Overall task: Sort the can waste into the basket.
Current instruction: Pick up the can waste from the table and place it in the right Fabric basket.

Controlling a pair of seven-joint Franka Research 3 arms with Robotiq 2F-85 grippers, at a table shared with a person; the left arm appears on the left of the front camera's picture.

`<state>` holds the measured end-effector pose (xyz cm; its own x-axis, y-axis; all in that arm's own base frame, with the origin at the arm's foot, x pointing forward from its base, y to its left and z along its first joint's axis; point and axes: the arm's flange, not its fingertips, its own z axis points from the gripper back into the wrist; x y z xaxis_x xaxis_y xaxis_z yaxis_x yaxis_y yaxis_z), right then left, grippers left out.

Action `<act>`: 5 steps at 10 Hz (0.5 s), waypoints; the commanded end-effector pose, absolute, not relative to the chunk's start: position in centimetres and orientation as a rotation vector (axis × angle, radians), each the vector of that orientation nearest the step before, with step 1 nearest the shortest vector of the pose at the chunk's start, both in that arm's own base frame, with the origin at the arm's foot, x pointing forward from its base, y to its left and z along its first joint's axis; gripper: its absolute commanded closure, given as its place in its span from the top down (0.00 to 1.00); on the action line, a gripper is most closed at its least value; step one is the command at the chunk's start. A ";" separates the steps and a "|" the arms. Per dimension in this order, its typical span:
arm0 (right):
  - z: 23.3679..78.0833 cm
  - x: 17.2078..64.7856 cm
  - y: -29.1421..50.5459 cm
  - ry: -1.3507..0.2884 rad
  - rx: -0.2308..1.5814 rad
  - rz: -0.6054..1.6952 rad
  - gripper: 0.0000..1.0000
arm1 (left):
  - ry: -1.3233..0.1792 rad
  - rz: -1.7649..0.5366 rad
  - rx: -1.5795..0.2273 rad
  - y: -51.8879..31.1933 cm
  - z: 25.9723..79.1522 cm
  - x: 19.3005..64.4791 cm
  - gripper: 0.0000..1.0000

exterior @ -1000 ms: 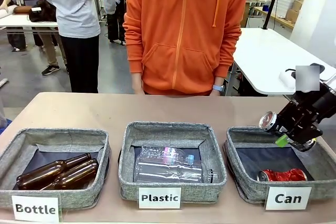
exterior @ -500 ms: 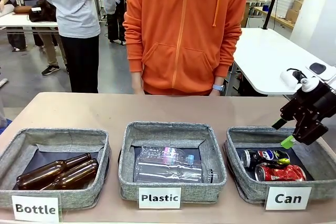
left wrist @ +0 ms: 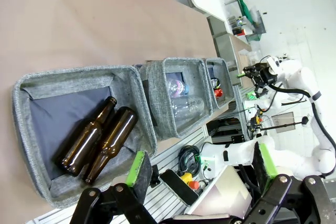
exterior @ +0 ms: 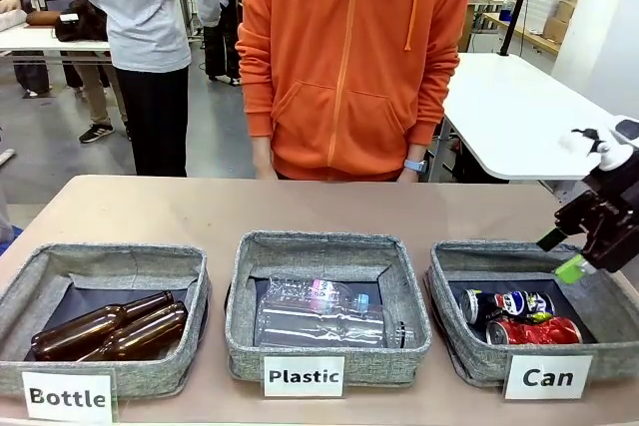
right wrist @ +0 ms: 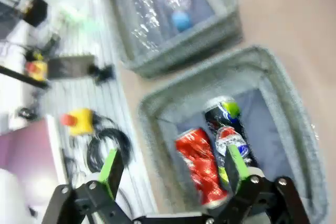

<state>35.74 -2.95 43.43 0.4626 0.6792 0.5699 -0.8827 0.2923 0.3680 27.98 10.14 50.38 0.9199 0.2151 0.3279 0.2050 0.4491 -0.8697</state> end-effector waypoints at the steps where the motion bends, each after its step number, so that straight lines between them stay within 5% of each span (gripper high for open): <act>1: 46.0 35.9 -4.9 -0.508 1.091 0.679 1.00 | -0.428 0.009 -1.130 10.1 50.7 28.0 1.00; 3: 46.3 36.5 -7.7 -0.469 1.458 0.308 1.00 | -0.428 0.009 -1.130 10.1 50.7 28.0 1.00; 5: 44.6 39.5 -9.2 -0.486 1.533 -0.004 1.00 | -0.428 0.009 -1.130 10.1 50.7 28.0 1.00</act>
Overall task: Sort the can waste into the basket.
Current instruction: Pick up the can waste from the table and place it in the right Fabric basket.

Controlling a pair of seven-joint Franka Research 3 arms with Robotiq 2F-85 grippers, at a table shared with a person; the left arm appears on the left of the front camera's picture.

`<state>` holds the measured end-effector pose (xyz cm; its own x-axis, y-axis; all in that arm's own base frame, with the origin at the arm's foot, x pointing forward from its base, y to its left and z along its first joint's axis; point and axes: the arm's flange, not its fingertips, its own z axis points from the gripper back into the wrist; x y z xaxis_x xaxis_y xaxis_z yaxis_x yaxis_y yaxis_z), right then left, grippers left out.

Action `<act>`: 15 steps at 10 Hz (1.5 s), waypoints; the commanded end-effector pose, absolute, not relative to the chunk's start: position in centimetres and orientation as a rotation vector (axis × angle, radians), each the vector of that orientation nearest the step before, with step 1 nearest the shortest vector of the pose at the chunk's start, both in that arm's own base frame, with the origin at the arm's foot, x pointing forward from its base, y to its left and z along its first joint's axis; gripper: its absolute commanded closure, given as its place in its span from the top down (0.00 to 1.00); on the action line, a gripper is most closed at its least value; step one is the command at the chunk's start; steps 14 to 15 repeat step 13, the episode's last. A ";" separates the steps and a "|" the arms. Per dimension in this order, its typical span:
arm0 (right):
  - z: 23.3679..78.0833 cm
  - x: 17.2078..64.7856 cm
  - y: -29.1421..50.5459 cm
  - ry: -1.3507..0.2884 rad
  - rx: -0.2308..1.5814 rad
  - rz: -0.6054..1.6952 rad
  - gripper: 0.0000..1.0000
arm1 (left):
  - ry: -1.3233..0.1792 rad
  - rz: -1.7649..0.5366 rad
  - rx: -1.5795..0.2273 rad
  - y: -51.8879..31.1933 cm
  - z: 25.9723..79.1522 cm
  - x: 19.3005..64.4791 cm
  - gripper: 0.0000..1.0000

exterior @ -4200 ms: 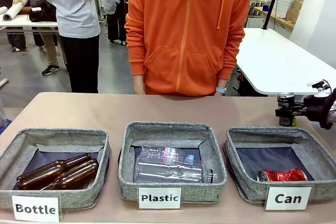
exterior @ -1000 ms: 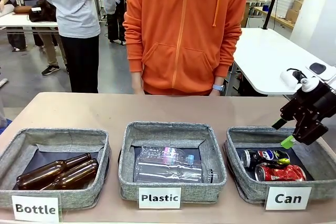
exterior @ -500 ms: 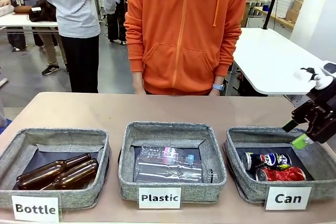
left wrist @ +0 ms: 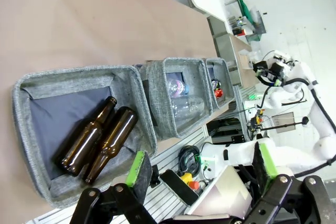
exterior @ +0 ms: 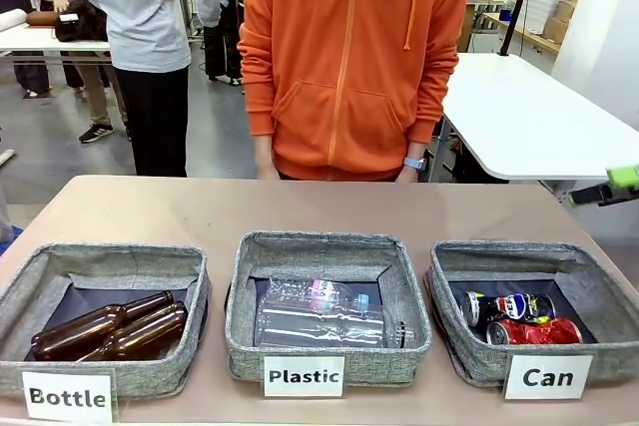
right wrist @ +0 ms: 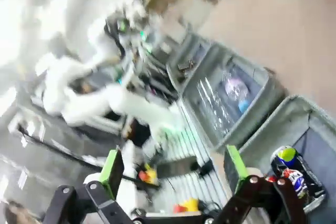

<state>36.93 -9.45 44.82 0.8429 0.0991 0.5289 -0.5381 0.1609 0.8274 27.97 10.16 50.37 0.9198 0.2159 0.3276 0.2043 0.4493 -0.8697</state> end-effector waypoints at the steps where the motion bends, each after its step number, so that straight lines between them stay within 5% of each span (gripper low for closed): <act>1: 43.7 40.6 -9.2 -0.443 1.542 -0.033 1.00 | -0.428 0.009 -1.130 10.1 50.7 28.0 1.00; 2: 43.1 41.5 -9.2 -0.422 1.523 -0.081 1.00 | -0.428 0.009 -1.130 10.1 50.7 28.0 1.00; 3: 43.3 38.5 -10.2 -0.384 1.415 0.301 1.00 | -0.428 0.009 -1.130 10.1 50.7 28.0 1.00; 15: 43.3 38.5 -10.2 -0.384 1.415 0.301 1.00 | -0.428 0.009 -1.130 10.1 50.7 28.0 1.00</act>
